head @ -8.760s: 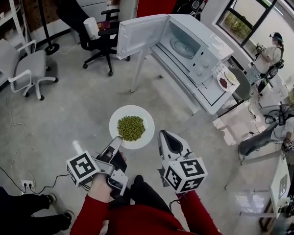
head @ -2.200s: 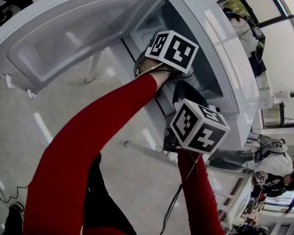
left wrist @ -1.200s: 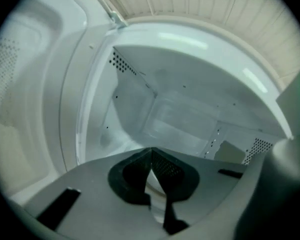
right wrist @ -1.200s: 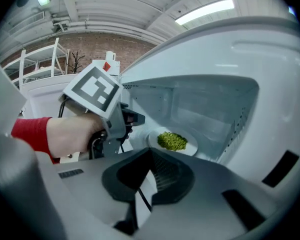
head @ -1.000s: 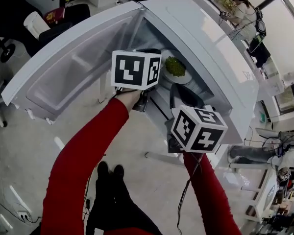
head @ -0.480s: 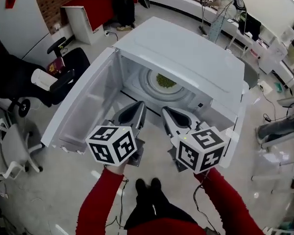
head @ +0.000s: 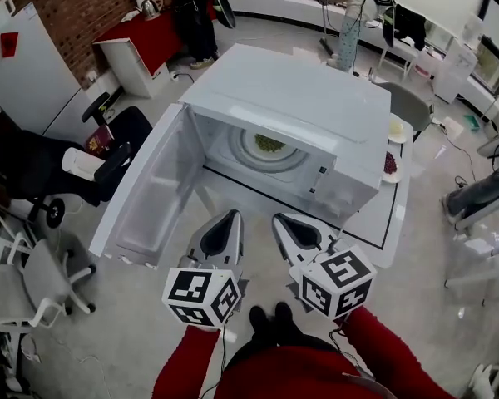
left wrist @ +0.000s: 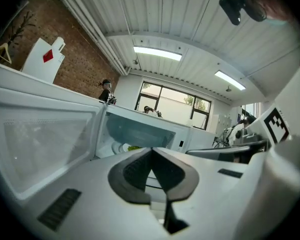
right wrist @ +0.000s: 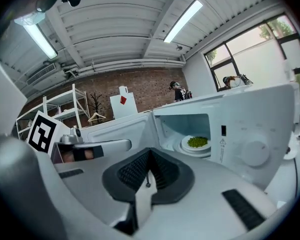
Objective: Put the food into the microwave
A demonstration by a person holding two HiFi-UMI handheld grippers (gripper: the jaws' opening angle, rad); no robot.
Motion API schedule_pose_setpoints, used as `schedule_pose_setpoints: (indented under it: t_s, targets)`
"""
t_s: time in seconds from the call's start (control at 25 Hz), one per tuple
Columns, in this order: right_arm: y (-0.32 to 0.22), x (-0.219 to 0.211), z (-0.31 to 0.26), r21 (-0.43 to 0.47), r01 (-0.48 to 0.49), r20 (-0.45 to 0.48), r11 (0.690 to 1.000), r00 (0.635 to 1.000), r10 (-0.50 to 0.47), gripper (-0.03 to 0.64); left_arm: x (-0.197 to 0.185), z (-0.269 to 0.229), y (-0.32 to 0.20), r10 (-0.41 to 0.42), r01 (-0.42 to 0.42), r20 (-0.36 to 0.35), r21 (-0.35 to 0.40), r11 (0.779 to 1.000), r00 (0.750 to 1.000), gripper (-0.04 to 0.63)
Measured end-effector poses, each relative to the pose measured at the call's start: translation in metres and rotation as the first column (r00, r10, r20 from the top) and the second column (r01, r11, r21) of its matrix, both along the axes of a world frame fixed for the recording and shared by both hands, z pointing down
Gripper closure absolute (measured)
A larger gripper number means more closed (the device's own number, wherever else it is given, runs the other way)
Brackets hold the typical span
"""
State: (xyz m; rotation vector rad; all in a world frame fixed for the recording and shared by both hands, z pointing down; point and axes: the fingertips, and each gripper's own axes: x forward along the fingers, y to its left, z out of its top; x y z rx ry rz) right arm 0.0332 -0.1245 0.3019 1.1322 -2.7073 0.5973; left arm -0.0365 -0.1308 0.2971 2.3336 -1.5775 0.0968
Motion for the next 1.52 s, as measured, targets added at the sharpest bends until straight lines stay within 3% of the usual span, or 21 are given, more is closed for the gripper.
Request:
schedule_pose_setpoints:
  t_s: [0.16, 0.44, 0.64, 1.0, 1.52]
  targets:
    - [0.016, 0.015, -0.004, 0.013, -0.030, 0.016, 0.999, 0.999, 0.030, 0.603, -0.003, -0.006, 0.022, -0.018, 0.016, 0.054, 0.039, 0.999, 0.998, 0.586]
    - [0.033, 0.028, -0.012, 0.048, -0.032, 0.043, 0.998, 0.999, 0.030, 0.603, -0.011, -0.011, 0.057, -0.061, 0.055, 0.074, 0.078, 0.995, 0.995, 0.586]
    - [0.037, 0.029, -0.022, 0.089, -0.004, 0.077, 0.996, 0.997, -0.003, 0.603, -0.025, -0.016, 0.070, -0.120, 0.114, 0.061, 0.084, 0.990, 0.991, 0.586]
    - [0.034, 0.015, -0.031, 0.150, 0.081, 0.037, 0.985, 0.995, -0.088, 0.603, -0.035, -0.025, 0.078, -0.212, 0.204, 0.059, 0.120, 0.972, 0.975, 0.586]
    - [0.033, 0.011, -0.032, 0.175, 0.085, 0.015, 0.981, 0.996, -0.089, 0.603, -0.042, -0.024, 0.083, -0.241, 0.234, 0.052, 0.114, 0.966, 0.969, 0.586]
